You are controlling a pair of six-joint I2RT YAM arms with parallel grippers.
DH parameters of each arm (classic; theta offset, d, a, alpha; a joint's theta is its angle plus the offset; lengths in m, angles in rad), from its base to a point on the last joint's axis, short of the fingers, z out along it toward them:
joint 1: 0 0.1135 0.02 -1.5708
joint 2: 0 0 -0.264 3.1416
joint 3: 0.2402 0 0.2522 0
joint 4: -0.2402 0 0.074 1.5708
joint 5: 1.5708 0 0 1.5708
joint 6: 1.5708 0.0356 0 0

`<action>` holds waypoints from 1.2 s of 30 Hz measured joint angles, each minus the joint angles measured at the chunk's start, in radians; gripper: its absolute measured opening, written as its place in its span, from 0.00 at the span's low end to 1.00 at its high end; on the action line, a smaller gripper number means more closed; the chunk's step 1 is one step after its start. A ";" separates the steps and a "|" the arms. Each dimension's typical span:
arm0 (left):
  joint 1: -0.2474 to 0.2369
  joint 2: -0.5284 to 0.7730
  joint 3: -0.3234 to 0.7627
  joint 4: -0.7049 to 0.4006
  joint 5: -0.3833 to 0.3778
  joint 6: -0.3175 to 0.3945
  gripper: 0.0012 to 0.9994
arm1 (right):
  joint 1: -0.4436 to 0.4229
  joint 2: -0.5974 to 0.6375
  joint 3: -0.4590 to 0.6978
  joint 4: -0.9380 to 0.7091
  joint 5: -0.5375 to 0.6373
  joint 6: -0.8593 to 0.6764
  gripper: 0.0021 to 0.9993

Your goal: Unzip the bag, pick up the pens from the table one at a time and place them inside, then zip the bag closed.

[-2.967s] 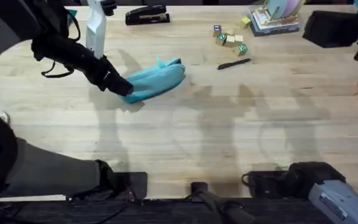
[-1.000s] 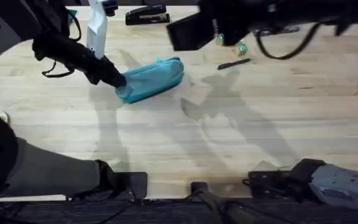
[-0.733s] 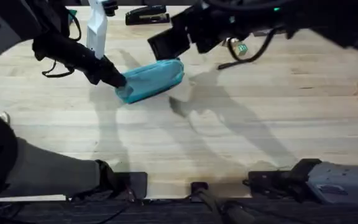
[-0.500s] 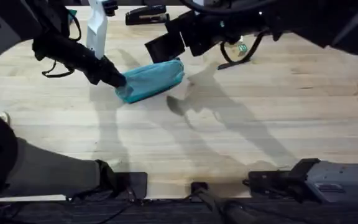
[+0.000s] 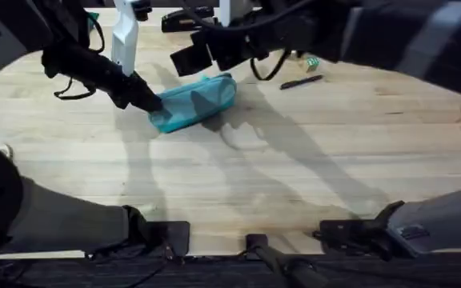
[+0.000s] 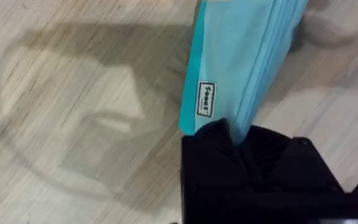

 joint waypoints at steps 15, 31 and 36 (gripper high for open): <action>0.000 0.000 0.000 0.000 0.000 0.000 0.04 | 0.000 0.180 0.000 0.094 0.000 0.151 1.00; -0.001 0.000 0.000 -0.003 0.000 0.000 0.04 | 0.000 0.185 0.000 0.009 -0.003 0.179 0.92; -0.001 0.000 0.000 -0.003 0.000 0.000 0.04 | 0.000 0.185 0.001 0.006 0.001 0.179 0.76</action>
